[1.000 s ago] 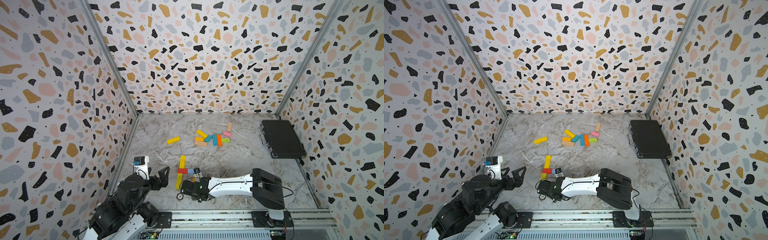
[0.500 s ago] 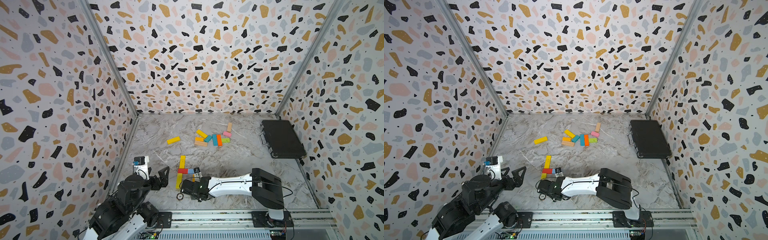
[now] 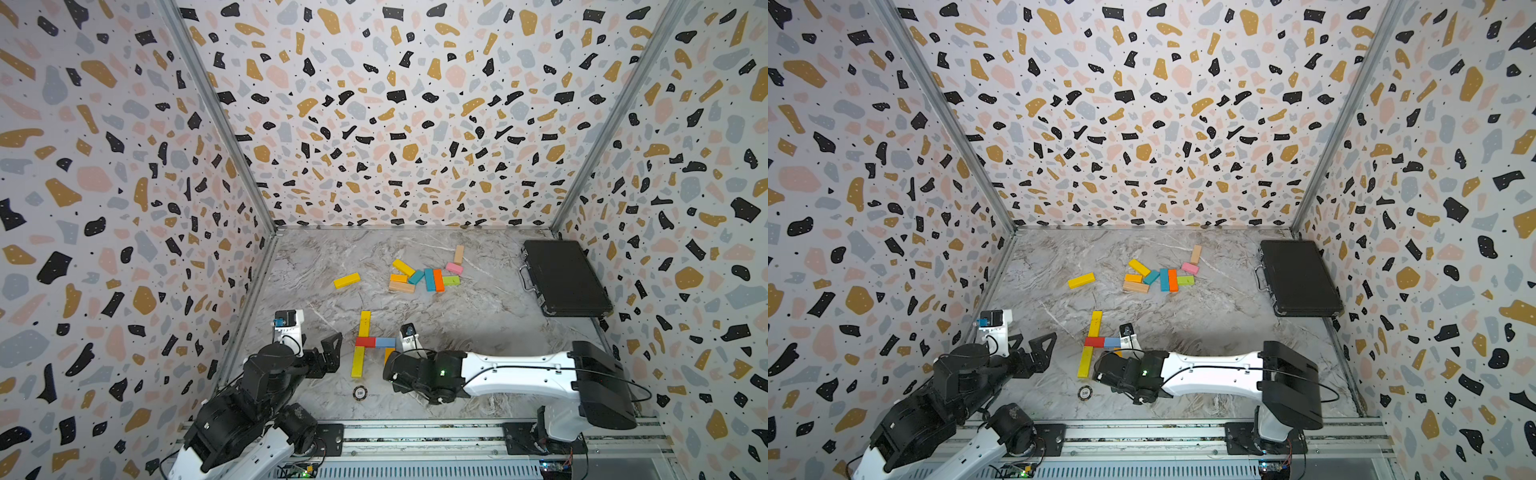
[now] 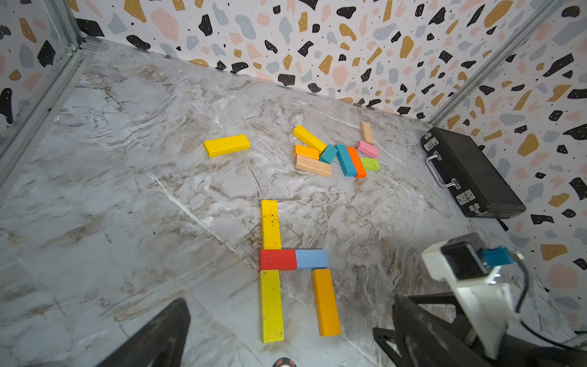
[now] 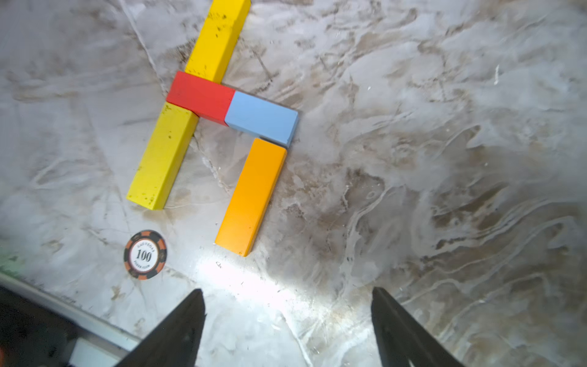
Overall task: Assemble the letter h with building blocks
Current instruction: Assemble the building block at the center of the board, then pick up the building block from the center of the board.
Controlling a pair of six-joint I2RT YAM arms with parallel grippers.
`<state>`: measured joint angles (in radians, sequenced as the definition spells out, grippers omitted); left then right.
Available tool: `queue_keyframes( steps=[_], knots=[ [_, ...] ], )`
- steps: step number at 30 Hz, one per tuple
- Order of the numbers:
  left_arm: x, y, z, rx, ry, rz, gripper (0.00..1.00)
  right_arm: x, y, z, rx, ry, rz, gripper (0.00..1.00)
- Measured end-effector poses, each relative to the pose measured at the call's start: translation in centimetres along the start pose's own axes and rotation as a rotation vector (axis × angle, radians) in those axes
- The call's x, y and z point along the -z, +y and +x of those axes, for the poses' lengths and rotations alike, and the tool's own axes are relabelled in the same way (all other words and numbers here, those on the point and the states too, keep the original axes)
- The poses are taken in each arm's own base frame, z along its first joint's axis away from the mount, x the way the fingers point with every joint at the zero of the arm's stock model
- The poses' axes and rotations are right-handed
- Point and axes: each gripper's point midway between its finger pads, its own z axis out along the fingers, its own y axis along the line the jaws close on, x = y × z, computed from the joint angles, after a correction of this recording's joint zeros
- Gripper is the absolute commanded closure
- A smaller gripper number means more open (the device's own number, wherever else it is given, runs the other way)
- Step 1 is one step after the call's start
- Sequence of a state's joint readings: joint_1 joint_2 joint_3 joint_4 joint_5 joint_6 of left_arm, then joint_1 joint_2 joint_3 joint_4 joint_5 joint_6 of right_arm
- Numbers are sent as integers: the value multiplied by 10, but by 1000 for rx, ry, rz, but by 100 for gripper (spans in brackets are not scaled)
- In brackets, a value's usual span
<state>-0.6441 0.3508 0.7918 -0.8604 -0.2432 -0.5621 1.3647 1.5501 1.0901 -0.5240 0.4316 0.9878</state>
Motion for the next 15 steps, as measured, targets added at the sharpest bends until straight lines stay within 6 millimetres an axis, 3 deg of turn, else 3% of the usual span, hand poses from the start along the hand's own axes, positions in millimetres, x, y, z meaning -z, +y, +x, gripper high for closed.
queue_keyframes(
  steps=[4,10,15],
  knots=[
    [-13,-8,6,-2,64,10,1,14,-33,-13,-26,-50,-17,0],
    [-44,-28,15,27,143,49,1,35,-90,-32,-98,-136,-13,0],
    [-79,-42,20,41,208,55,1,52,-120,-50,-150,-199,-24,0]
  ],
)
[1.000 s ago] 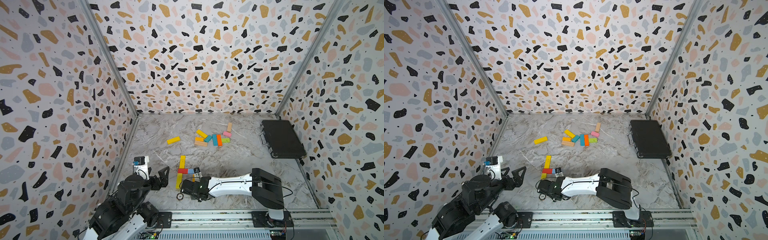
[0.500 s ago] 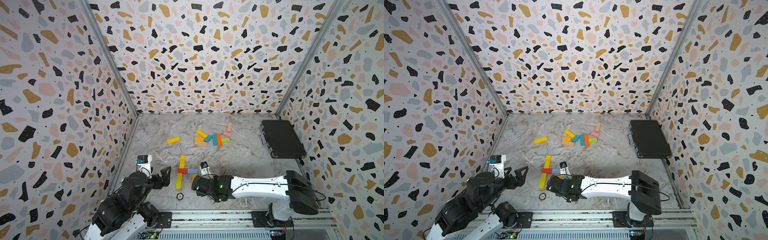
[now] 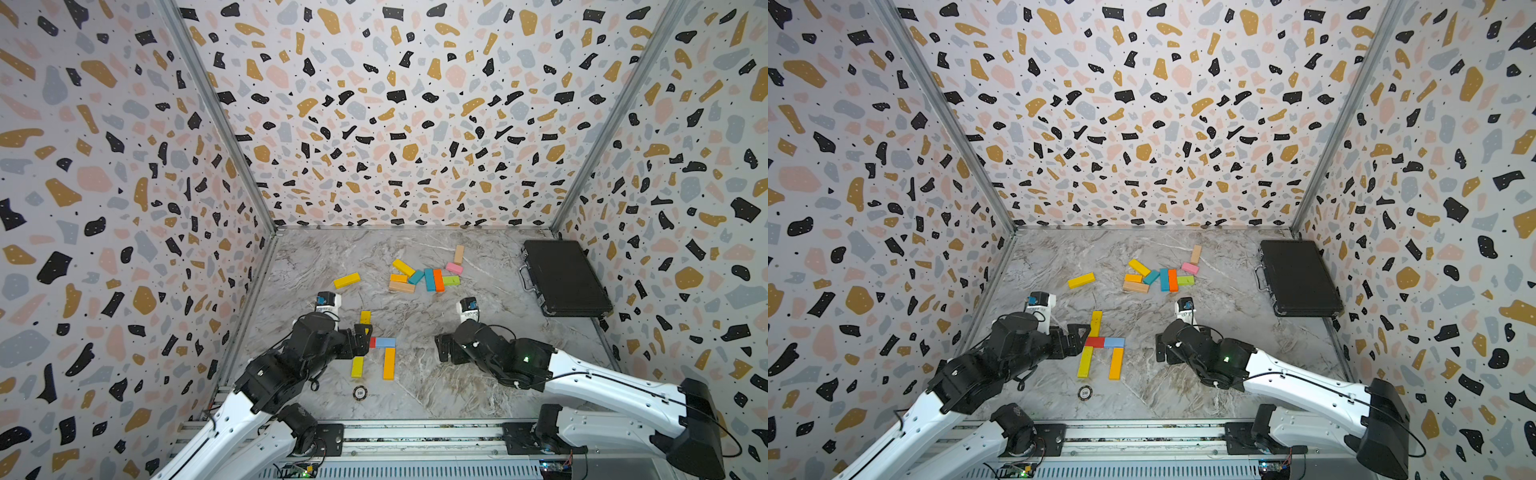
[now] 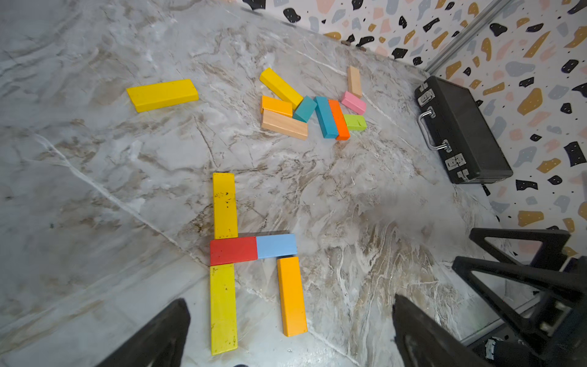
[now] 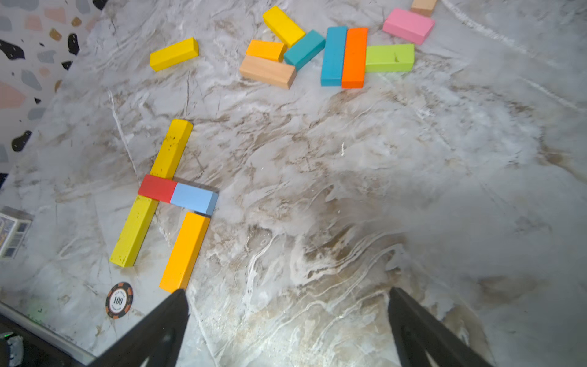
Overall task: Assemble the letter h with building blocks
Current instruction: Pick up the building block from the center of the board.
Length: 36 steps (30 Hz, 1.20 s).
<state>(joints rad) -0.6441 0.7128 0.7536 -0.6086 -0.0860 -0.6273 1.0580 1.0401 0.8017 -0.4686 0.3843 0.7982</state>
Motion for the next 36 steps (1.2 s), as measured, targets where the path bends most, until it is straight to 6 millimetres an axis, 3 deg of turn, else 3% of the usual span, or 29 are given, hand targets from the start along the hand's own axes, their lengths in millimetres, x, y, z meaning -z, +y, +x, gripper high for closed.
queue_keyframes(
  steps=[7,11,13,18,21,29,36],
  knots=[
    [-70,-1,-2,6,101,-83,9,-12,-15,3,-12,69,-17,4],
    [-109,13,-15,45,130,-132,1,-27,-21,25,-11,152,-26,4],
    [-126,25,-26,72,130,-163,1,-33,-23,37,-9,190,-32,4],
    [-166,81,-50,171,136,-290,1,-39,-23,53,-15,235,-63,4],
    [-183,110,-57,195,147,-365,1,-41,-20,56,-22,238,-85,4],
    [-224,141,-82,141,171,-472,1,-48,-16,60,-40,253,-117,4],
    [-232,168,-74,72,263,-547,1,-51,-20,60,-55,257,-112,4]
  ],
)
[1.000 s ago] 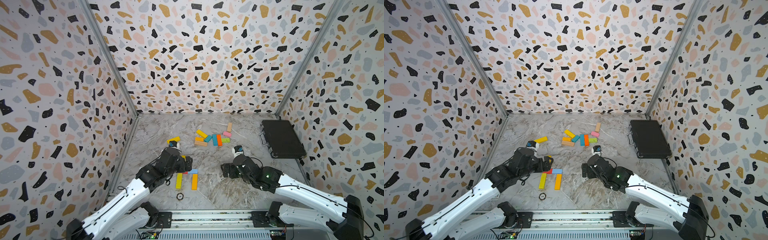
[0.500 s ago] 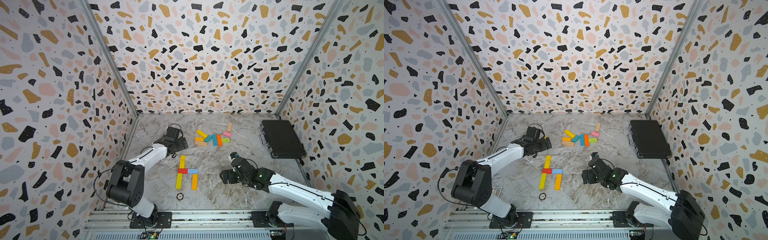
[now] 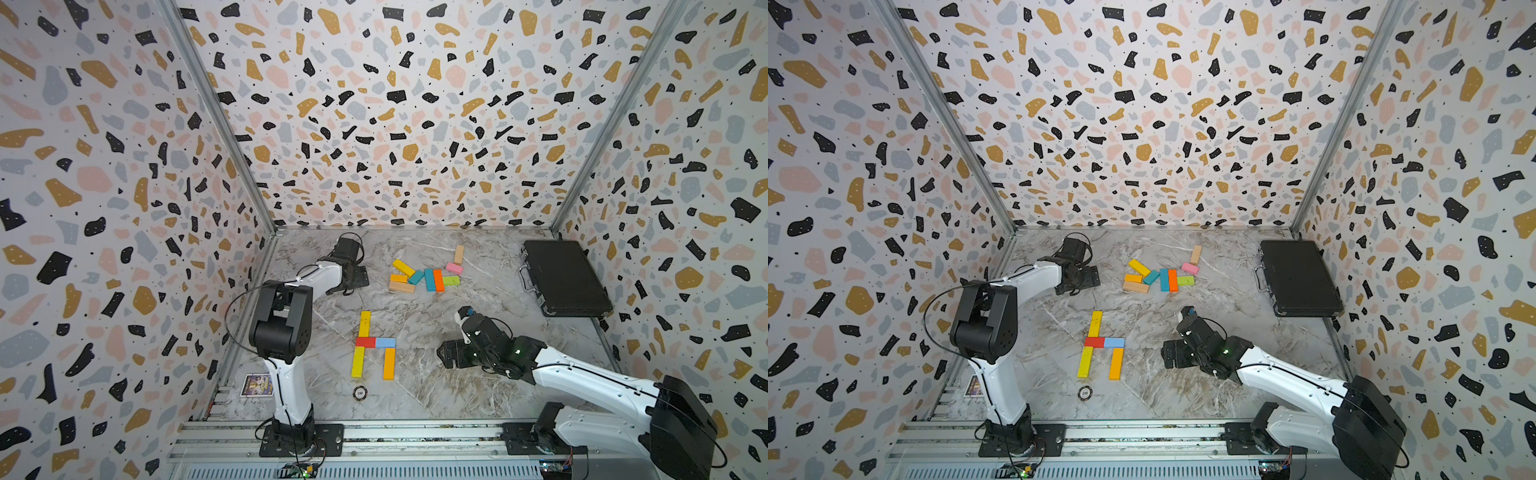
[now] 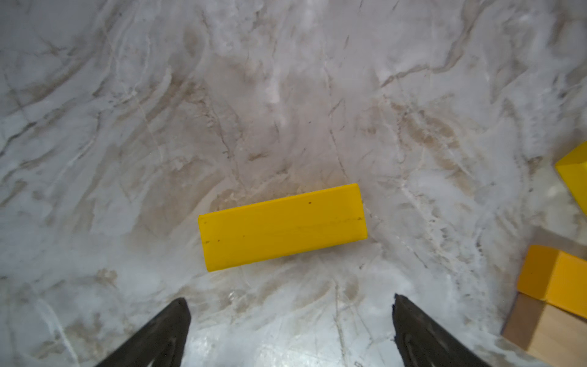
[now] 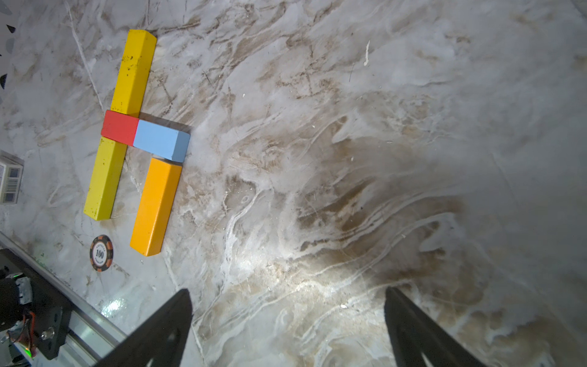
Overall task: Assemble the letter h with building blocks
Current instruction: Pick up the building block from the center of the board.
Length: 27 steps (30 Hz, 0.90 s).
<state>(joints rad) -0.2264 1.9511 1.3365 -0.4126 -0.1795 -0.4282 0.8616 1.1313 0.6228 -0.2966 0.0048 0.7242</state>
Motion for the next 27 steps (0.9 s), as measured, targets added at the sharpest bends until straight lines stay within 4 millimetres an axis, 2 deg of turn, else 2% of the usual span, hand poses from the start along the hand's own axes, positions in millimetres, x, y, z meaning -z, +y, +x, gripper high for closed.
queue_keyframes(
  steps=[7,16,23,27],
  knots=[
    [-9,9,5,-66,39,-65,1,-1,-1,-4,-16,-6,-7,4],
    [-26,8,-13,-127,51,-125,1,-2,-6,-6,-32,-7,0,4],
    [-38,5,-34,-146,46,-144,23,-2,-10,-8,-42,-11,8,4],
    [-42,5,-37,-148,50,-145,24,-2,-13,-9,-45,-12,14,4]
  ],
)
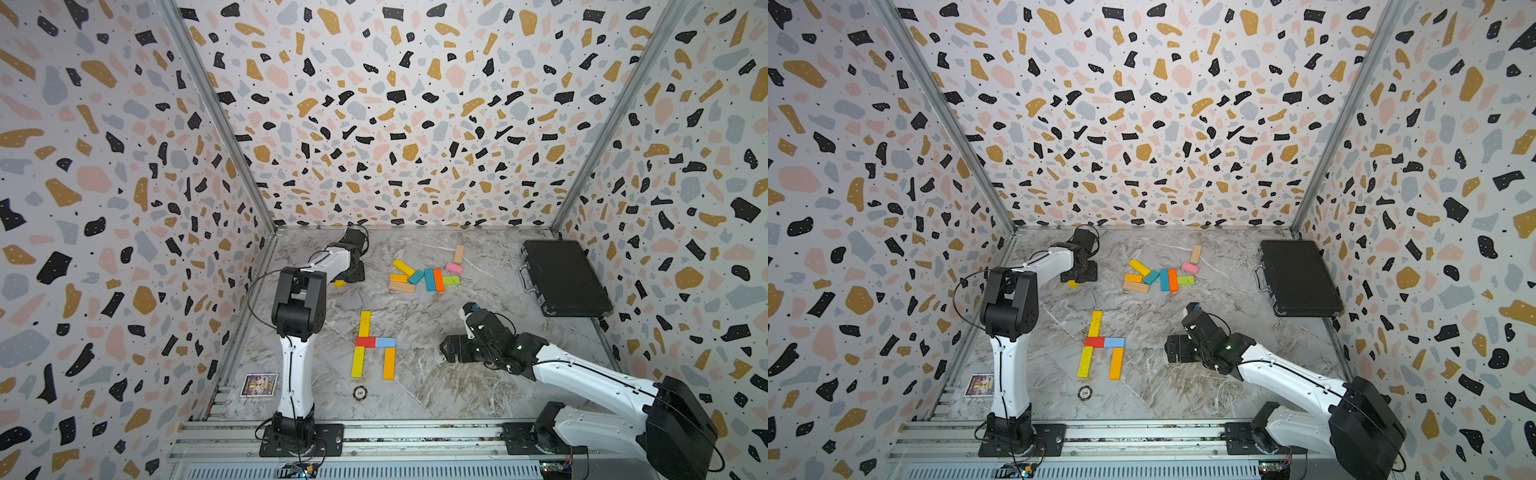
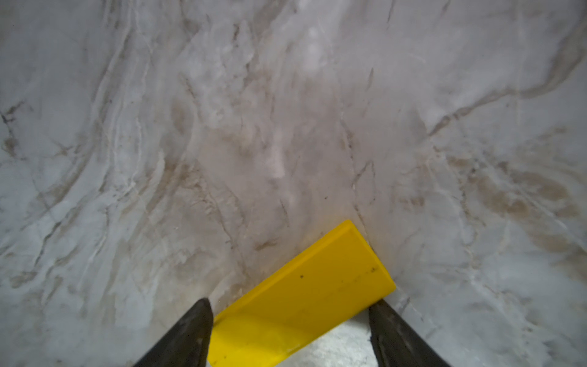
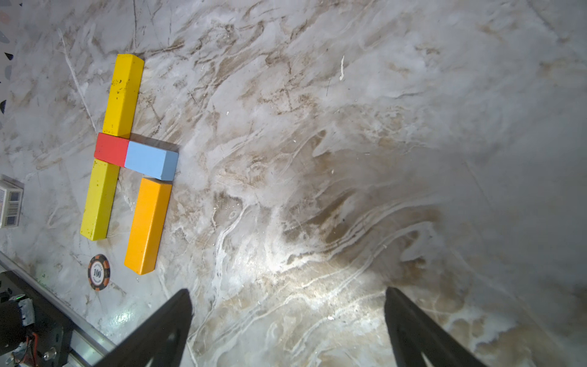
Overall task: Assemble the letter h with building blocks
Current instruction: Pick up the building block from the center of the board.
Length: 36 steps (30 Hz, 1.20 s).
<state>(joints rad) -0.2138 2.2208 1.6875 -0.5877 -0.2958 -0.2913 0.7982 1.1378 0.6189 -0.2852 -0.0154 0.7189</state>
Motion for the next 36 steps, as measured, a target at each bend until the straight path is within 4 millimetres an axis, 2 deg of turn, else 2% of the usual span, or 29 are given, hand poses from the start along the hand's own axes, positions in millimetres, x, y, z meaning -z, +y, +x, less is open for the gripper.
queue_keyframes(
  steps=[3,6,12,17,24,27,29,33,36],
  knots=[
    [-2,1,-2,-1,10,-3,27,0,-1,0,-2,0,3,4],
    [-5,-2,-9,-7,9,-2,40,0,-3,0,-5,4,8,4],
    [-7,-8,-11,-5,13,25,52,0,-7,1,-9,9,20,4],
    [-7,-15,-10,17,19,65,67,0,-8,0,-13,10,23,4],
    [3,-23,-6,58,19,128,73,-1,-10,1,-16,12,27,4],
    [20,-28,-11,74,-6,155,75,-1,-12,1,-22,11,32,4],
    [40,-32,-17,86,-41,181,76,-1,-14,0,-29,9,37,4],
    [102,-46,-25,118,-159,267,75,3,-22,-2,-44,-6,50,4],
    [147,-61,-10,128,-230,346,75,11,-27,-5,-57,-28,58,4]
  ],
)
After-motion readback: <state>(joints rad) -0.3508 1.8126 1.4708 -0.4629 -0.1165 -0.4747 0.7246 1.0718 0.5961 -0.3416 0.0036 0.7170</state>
